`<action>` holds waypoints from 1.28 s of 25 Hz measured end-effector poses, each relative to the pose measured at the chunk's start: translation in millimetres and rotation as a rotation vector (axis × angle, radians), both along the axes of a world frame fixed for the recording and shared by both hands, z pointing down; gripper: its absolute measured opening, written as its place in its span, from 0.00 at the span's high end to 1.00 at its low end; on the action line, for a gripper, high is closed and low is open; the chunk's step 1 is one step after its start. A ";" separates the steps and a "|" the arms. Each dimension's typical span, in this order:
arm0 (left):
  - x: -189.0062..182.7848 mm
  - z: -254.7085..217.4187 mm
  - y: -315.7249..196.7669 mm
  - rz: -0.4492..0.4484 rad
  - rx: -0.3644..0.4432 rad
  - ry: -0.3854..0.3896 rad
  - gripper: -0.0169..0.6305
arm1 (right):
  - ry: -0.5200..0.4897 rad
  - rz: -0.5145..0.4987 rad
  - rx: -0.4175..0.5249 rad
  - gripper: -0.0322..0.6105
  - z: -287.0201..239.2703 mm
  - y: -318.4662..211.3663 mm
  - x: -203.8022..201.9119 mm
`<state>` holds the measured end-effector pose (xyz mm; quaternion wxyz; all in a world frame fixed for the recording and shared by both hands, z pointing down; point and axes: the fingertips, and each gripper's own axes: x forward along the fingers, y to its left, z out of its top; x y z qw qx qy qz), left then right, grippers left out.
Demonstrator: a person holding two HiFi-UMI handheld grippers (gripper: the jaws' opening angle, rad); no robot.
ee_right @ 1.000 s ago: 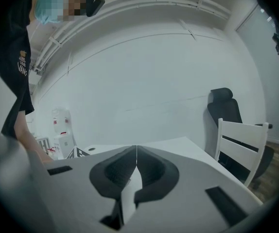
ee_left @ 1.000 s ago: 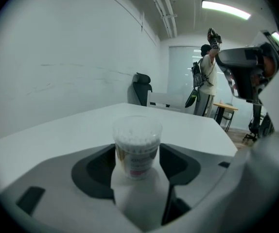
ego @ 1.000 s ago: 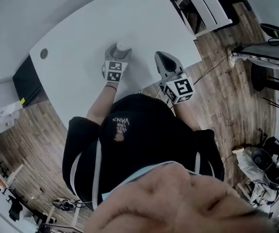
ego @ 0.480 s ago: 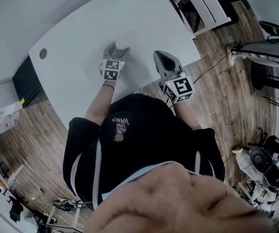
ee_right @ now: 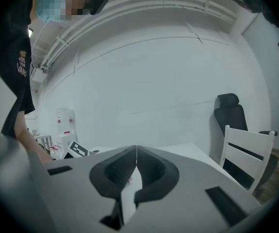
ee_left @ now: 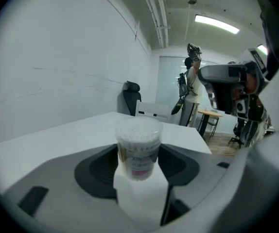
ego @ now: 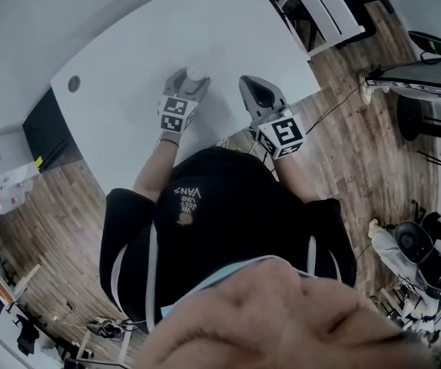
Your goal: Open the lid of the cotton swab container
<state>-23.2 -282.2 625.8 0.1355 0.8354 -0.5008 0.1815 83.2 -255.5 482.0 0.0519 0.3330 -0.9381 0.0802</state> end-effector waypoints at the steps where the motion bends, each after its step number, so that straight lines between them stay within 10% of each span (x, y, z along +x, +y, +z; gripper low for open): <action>1: 0.7 -4.9 3.2 0.015 0.005 -0.001 0.57 | -0.002 0.000 0.004 0.93 -2.9 1.4 -2.9; 32: -28.6 -115.8 82.0 0.304 0.107 0.011 0.57 | -0.033 0.039 0.075 0.93 -49.8 61.4 -80.9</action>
